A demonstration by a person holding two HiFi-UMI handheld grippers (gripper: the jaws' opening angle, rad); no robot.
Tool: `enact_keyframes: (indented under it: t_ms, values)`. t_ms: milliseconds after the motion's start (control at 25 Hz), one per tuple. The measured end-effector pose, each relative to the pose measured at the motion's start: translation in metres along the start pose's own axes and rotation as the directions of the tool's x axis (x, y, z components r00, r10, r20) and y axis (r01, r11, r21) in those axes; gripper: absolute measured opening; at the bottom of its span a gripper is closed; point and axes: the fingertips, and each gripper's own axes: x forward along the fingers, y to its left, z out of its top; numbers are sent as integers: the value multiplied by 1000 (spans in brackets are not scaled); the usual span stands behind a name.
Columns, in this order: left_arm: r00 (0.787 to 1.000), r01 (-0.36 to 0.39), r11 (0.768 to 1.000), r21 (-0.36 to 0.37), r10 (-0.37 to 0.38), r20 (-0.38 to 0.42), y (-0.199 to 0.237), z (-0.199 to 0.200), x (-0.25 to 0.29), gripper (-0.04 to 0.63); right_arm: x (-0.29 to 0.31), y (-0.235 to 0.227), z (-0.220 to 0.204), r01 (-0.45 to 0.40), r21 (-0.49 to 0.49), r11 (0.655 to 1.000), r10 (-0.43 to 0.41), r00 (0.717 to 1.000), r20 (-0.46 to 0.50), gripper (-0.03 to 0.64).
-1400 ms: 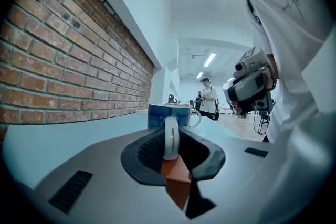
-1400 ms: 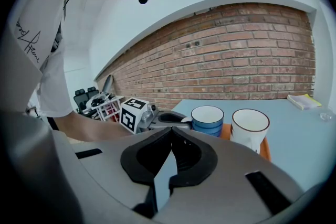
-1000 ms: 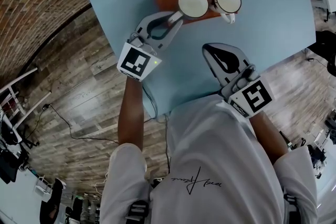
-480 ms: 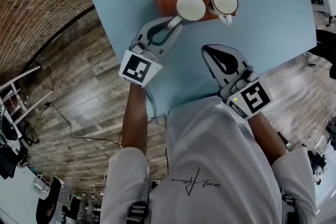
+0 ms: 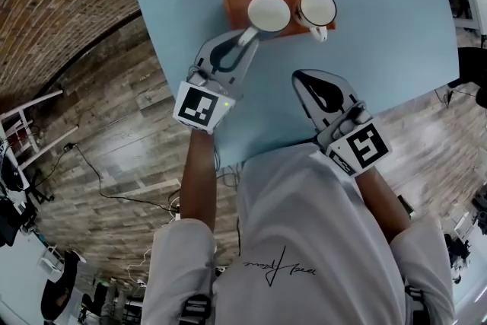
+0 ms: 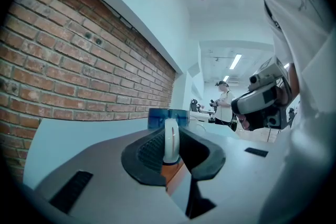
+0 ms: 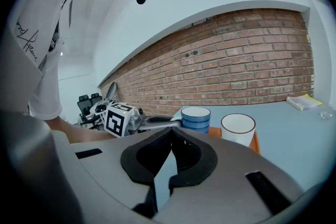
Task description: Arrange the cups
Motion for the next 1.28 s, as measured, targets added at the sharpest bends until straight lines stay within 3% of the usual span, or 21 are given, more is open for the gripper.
enact_keyframes:
  t_ms: [640, 800, 1280]
  values:
    - [978, -205, 979, -14, 205, 31, -27, 11, 0, 58, -34, -11, 23, -69, 3, 998, 69, 994, 90, 21]
    - [961, -271, 962, -43, 273, 43, -33, 16, -3, 57, -43, -13, 24, -90, -3, 996, 90, 991, 100, 21]
    - [894, -442, 897, -21, 442, 75, -40, 21, -7, 58, -61, -17, 26, -161, -30, 987, 163, 979, 123, 21]
